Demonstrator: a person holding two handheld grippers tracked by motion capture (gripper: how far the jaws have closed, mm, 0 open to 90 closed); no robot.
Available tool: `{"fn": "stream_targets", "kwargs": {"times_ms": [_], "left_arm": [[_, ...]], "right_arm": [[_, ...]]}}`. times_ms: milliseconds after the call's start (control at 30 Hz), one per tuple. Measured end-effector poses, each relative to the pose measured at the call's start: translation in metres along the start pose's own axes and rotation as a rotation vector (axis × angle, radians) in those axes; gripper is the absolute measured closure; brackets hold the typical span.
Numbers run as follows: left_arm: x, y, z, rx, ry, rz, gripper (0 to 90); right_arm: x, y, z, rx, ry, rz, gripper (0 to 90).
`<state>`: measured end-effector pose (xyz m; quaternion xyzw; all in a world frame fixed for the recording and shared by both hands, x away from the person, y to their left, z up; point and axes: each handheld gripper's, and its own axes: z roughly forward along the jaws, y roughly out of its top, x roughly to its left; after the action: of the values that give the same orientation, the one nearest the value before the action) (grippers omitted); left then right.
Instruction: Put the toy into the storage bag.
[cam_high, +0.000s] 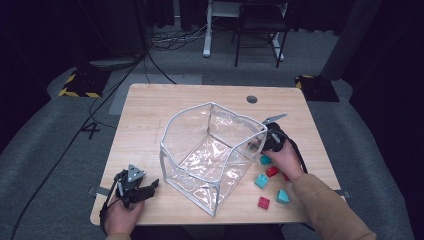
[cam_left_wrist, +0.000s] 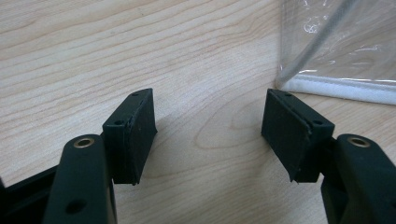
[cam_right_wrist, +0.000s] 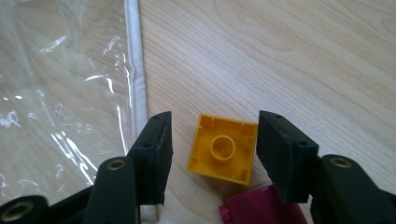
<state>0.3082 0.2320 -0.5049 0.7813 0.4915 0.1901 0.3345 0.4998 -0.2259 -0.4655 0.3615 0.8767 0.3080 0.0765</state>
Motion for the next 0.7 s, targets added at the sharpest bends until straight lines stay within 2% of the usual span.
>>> {"fn": "stream_targets", "kwargs": {"times_ms": [67, 100, 200, 333, 533, 700], "left_arm": [[0.0, 0.0, 0.0, 0.0, 0.0, 0.0, 35.4], [0.0, 0.0, 0.0, 0.0, 0.0, 0.0, 35.5], [0.0, 0.0, 0.0, 0.0, 0.0, 0.0, 35.4], [0.0, 0.0, 0.0, 0.0, 0.0, 0.0, 35.4], [-0.001, 0.0, 0.0, 0.005, -0.003, 0.008, 33.4], [-0.006, -0.001, 0.0, 0.004, -0.025, 0.024, 33.3]], "right_arm": [[0.0, 0.0, 0.003, 0.014, -0.011, -0.01, 47.8], [0.002, 0.001, 0.007, 0.036, -0.035, -0.016, 49.5], [0.001, 0.0, 0.011, 0.063, -0.06, -0.029, 55.4], [0.003, 0.0, 0.011, 0.069, -0.076, -0.026, 58.8], [0.001, 0.001, 0.002, 0.038, -0.071, -0.014, 58.8], [0.0, 0.002, -0.017, -0.005, -0.071, 0.004, 58.9]]}}
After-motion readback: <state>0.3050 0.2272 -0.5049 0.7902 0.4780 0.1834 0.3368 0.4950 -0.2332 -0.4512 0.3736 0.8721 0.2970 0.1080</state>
